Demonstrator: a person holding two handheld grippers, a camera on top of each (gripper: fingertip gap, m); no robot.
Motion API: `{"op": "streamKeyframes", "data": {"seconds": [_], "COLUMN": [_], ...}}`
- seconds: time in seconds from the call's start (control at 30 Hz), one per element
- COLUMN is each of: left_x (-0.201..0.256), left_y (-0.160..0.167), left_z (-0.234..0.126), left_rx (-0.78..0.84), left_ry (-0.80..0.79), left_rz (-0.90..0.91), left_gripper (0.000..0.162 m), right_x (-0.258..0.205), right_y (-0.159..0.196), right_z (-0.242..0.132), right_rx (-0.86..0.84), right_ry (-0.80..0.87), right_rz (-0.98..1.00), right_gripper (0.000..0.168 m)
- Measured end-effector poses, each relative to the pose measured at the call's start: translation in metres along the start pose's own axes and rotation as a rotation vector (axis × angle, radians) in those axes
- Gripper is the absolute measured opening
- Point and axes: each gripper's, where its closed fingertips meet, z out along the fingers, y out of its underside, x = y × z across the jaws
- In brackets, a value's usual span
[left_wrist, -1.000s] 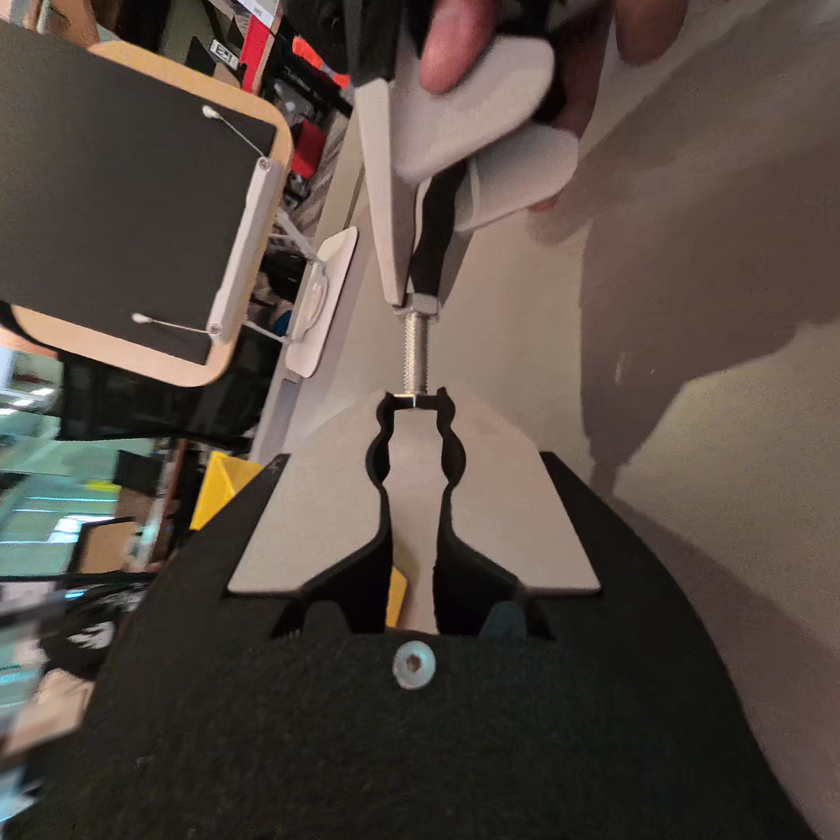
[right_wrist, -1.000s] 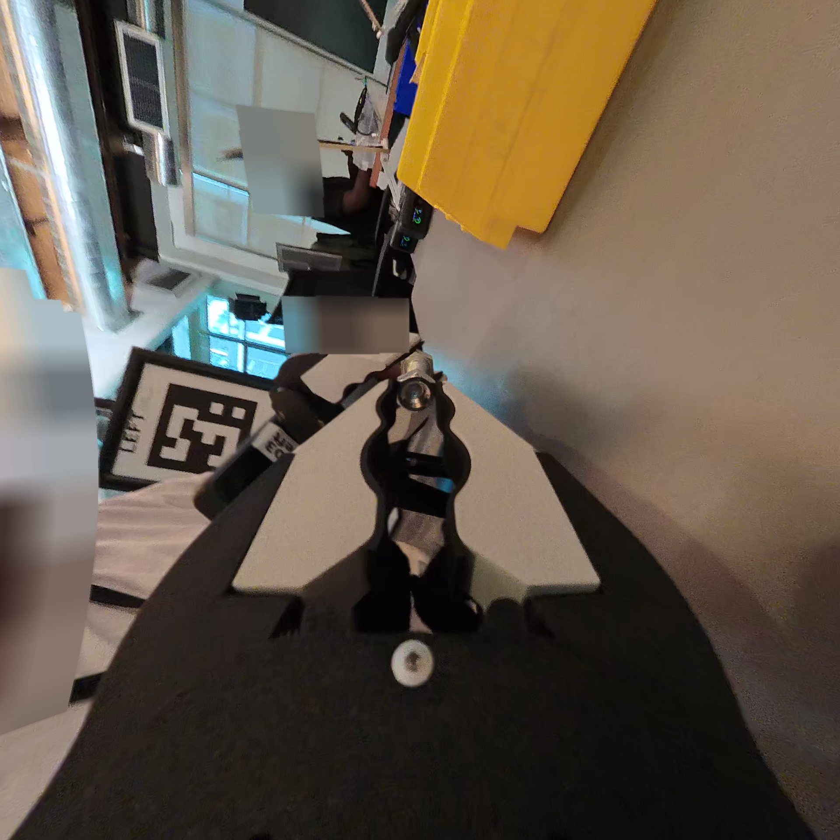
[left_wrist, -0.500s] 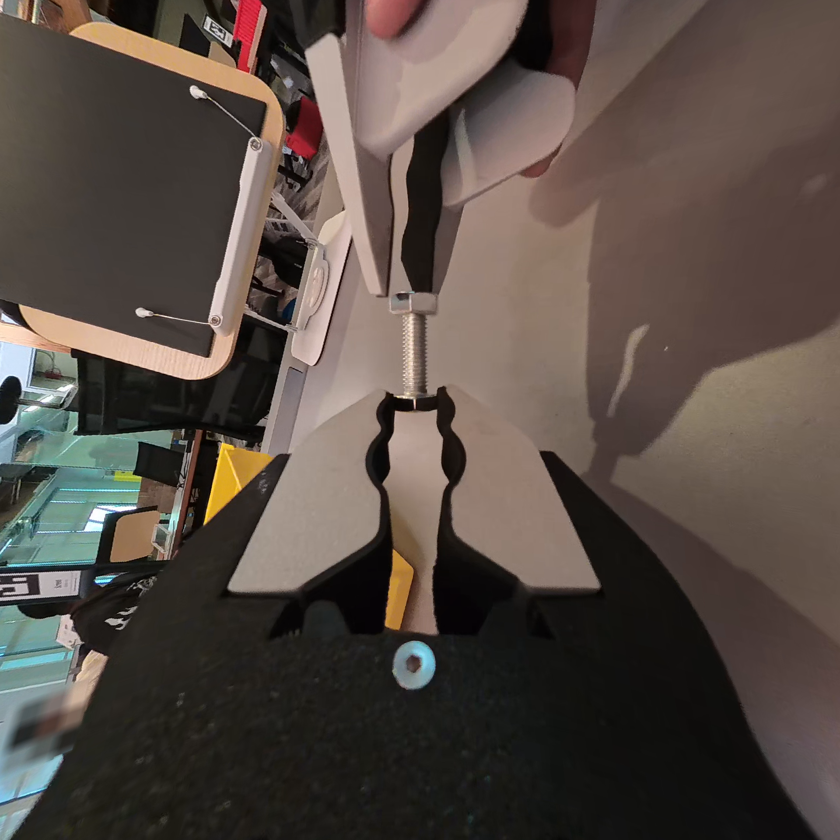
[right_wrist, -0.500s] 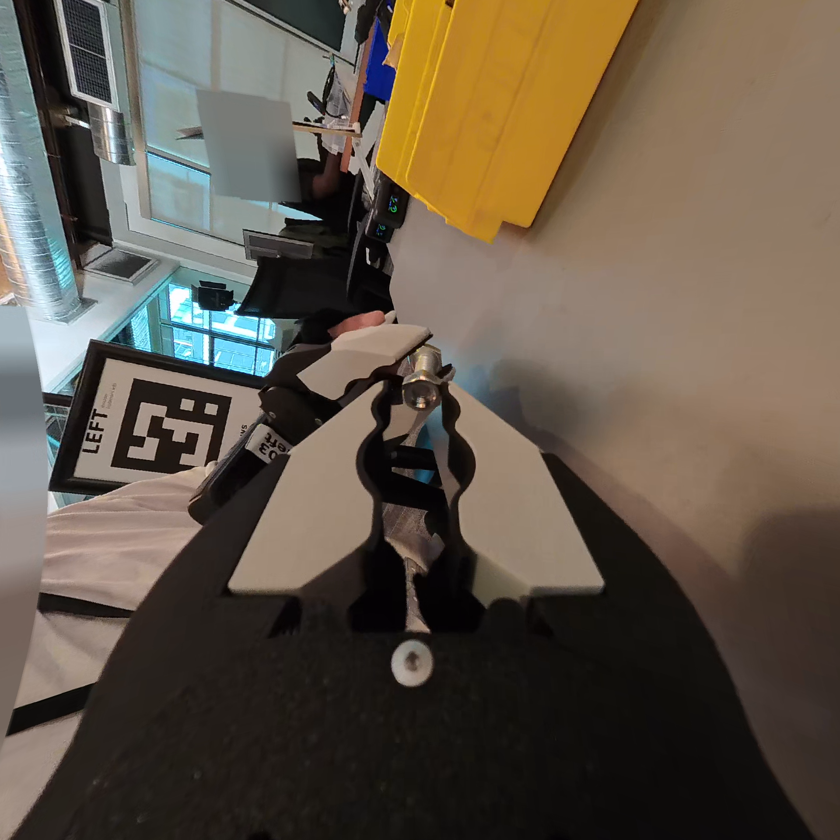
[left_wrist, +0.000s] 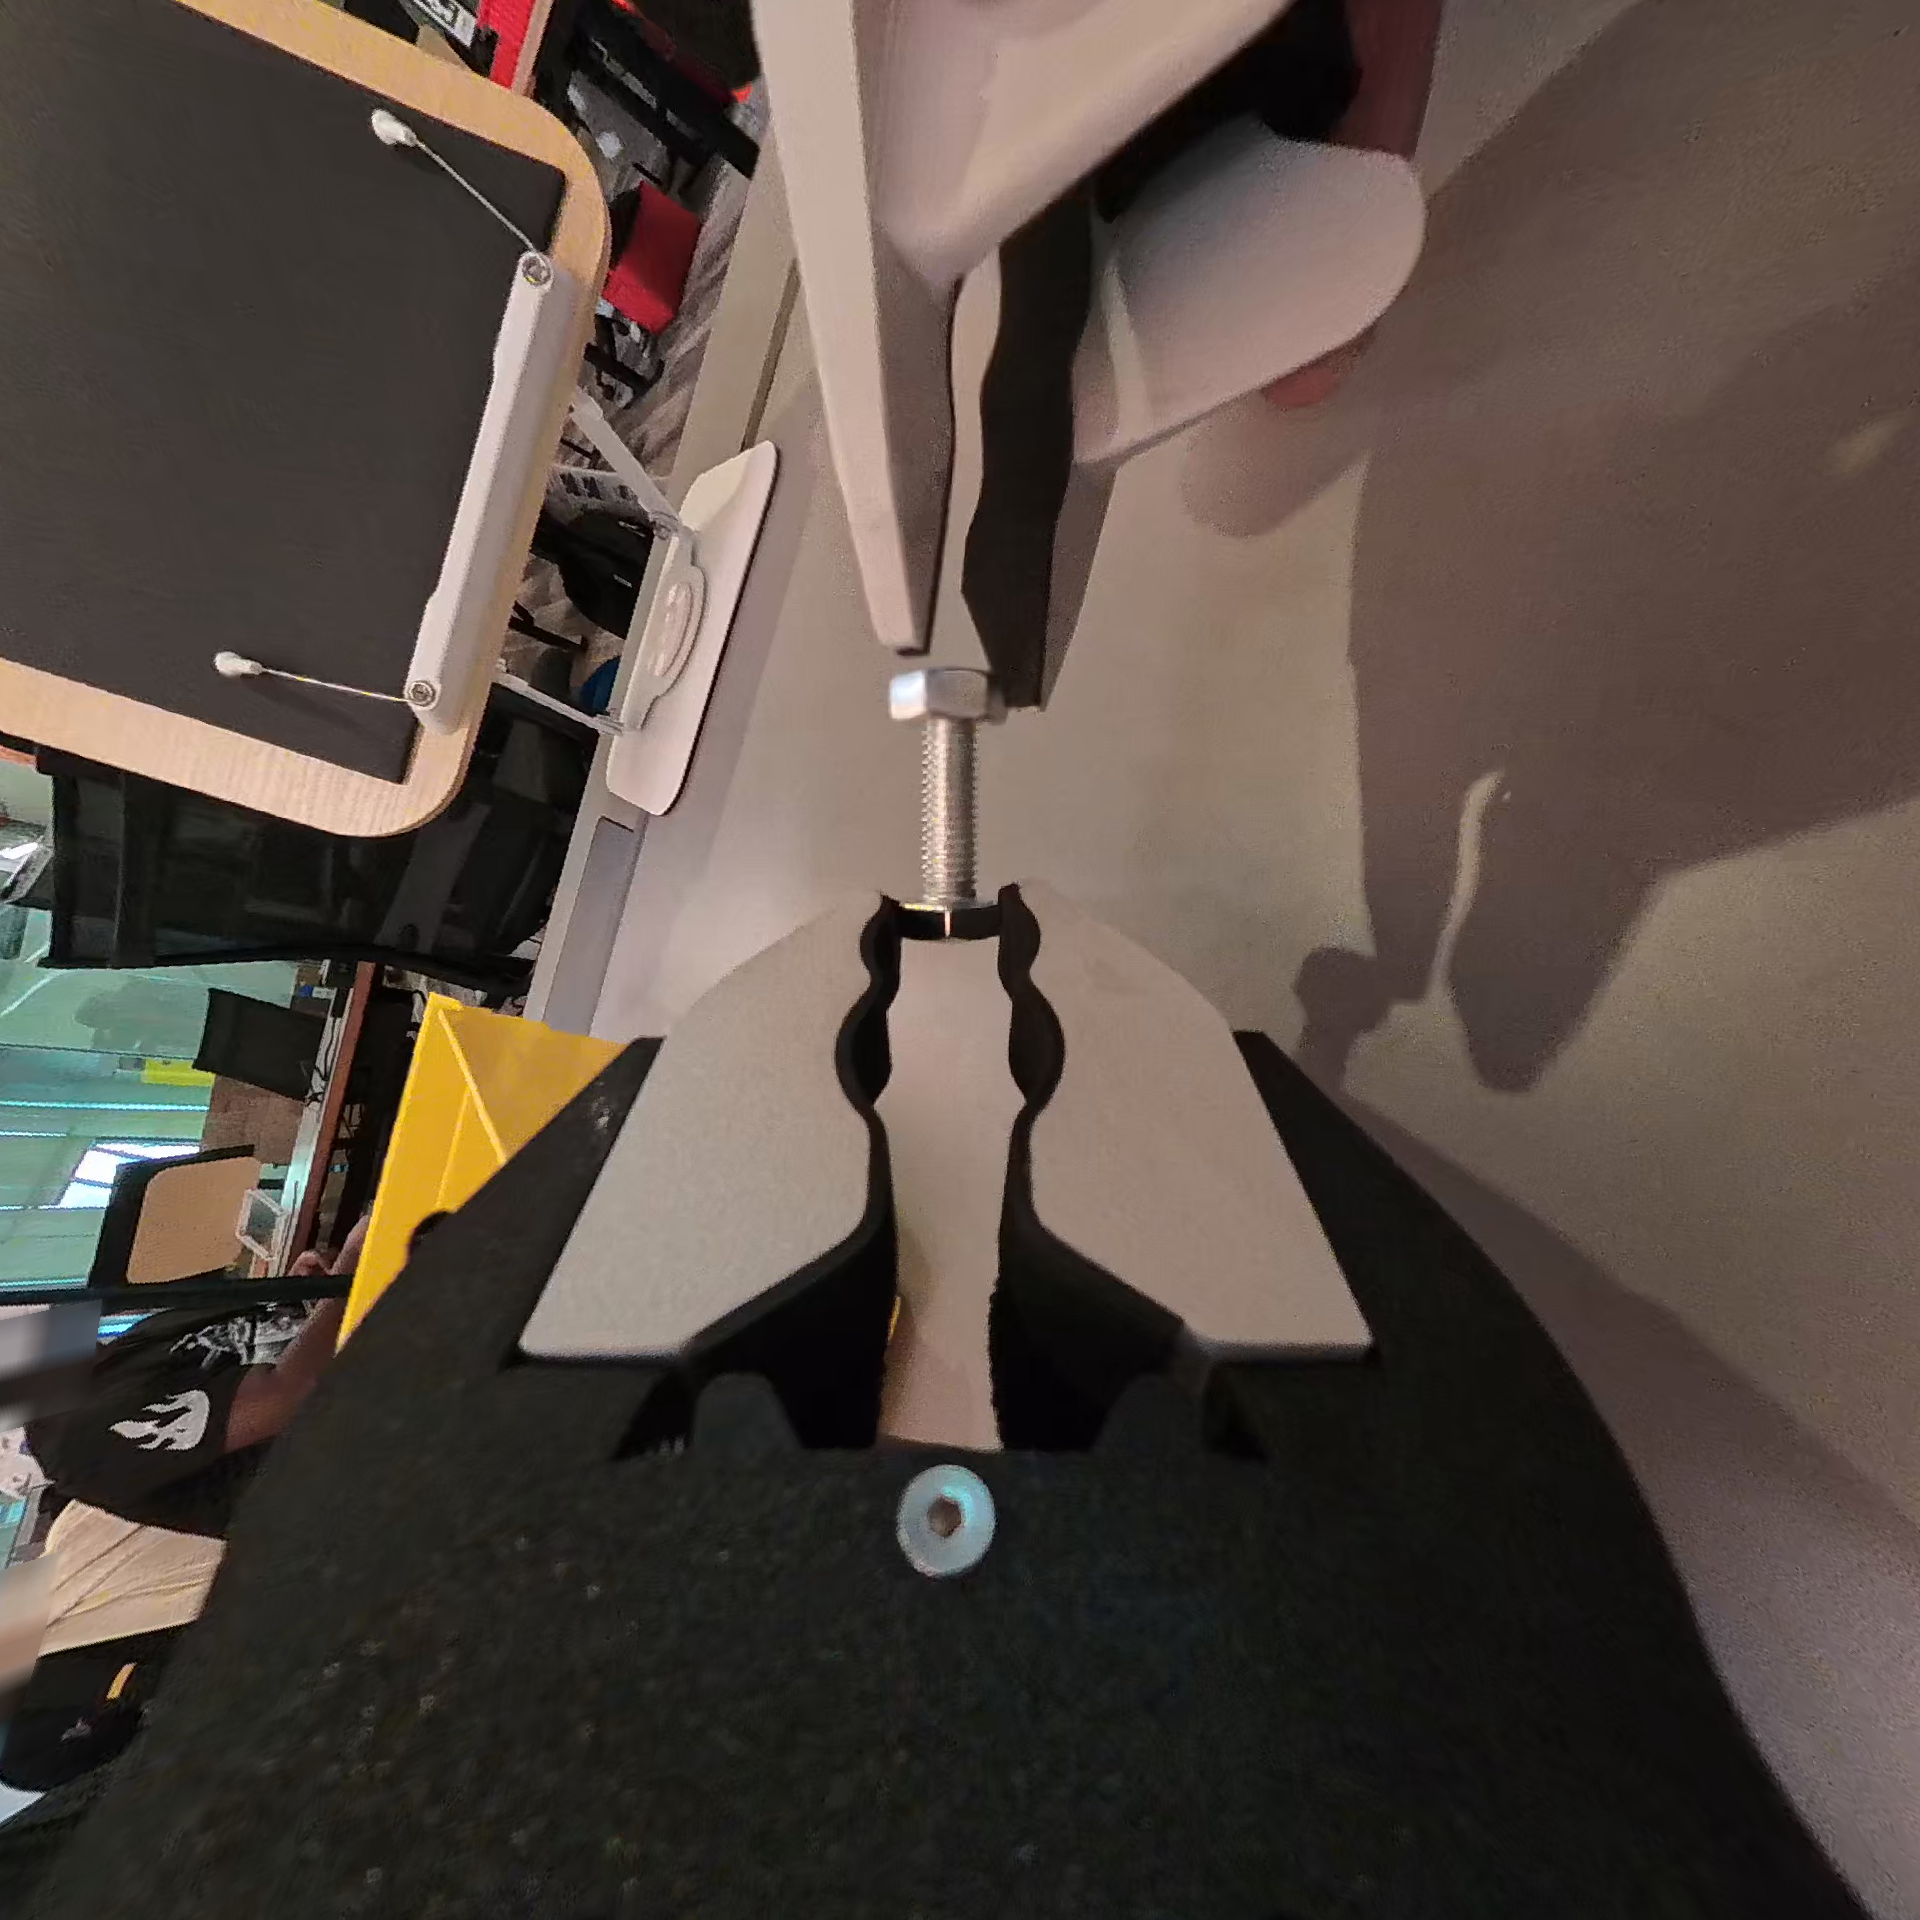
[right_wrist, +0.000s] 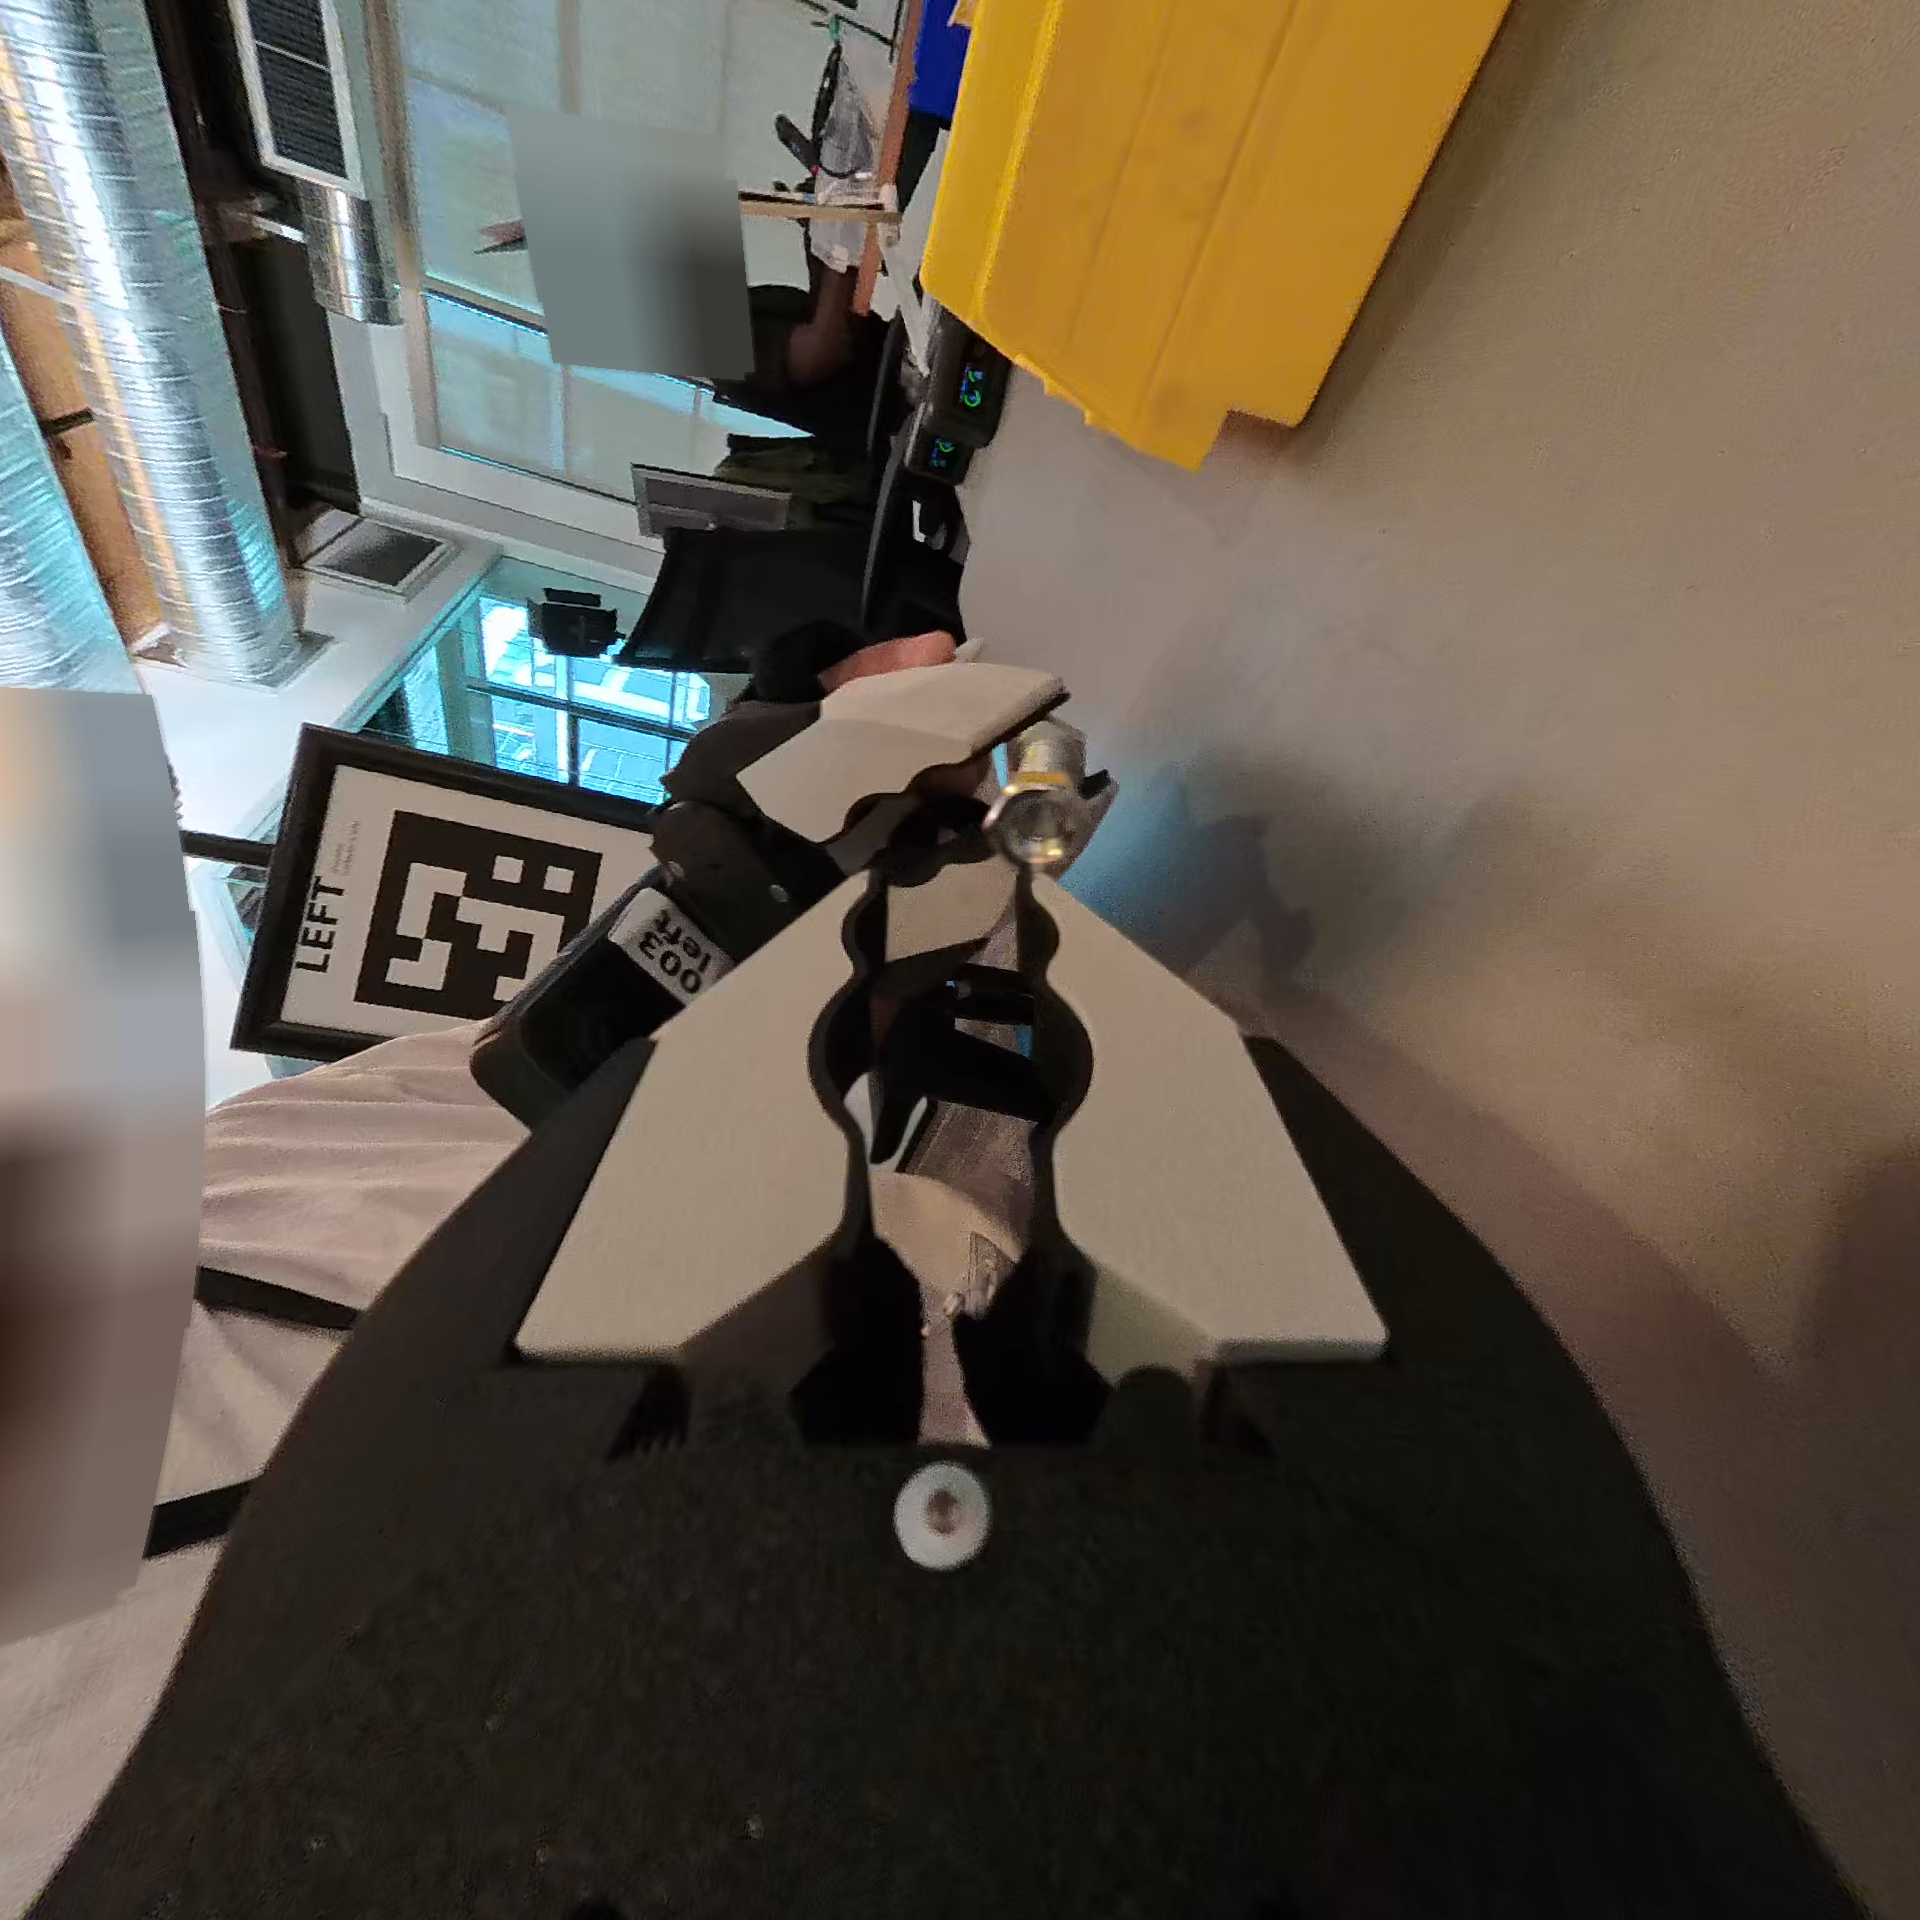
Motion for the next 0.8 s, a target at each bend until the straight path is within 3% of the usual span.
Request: {"op": "streamKeyframes", "data": {"seconds": [0.3,0.4,0.53,0.67,0.8], "left_x": [0.0,-0.002,-0.014,-0.024,-0.032], "left_y": [0.0,-0.008,-0.028,-0.05,-0.056], "left_z": [0.0,-0.004,-0.017,-0.033,-0.042], "left_rx": [0.012,0.097,0.3,0.502,0.602], "left_ry": [0.018,0.099,0.242,0.376,0.447], "left_rz": [-0.05,-0.251,-0.586,-0.831,-0.984], "left_gripper": [0.018,0.018,0.018,0.018,0.018], "right_x": [-0.005,-0.017,-0.027,-0.063,-0.092], "right_y": [0.013,-0.004,-0.031,-0.031,-0.025], "right_z": [-0.003,-0.016,-0.025,0.005,0.018], "right_rx": [-0.068,0.05,0.263,0.385,0.43], "right_ry": [0.019,0.024,0.123,-0.05,-0.202], "right_rz": [-0.17,-0.45,-0.8,-0.84,-0.846], "right_gripper": [0.024,0.031,0.059,0.079,0.078]}}
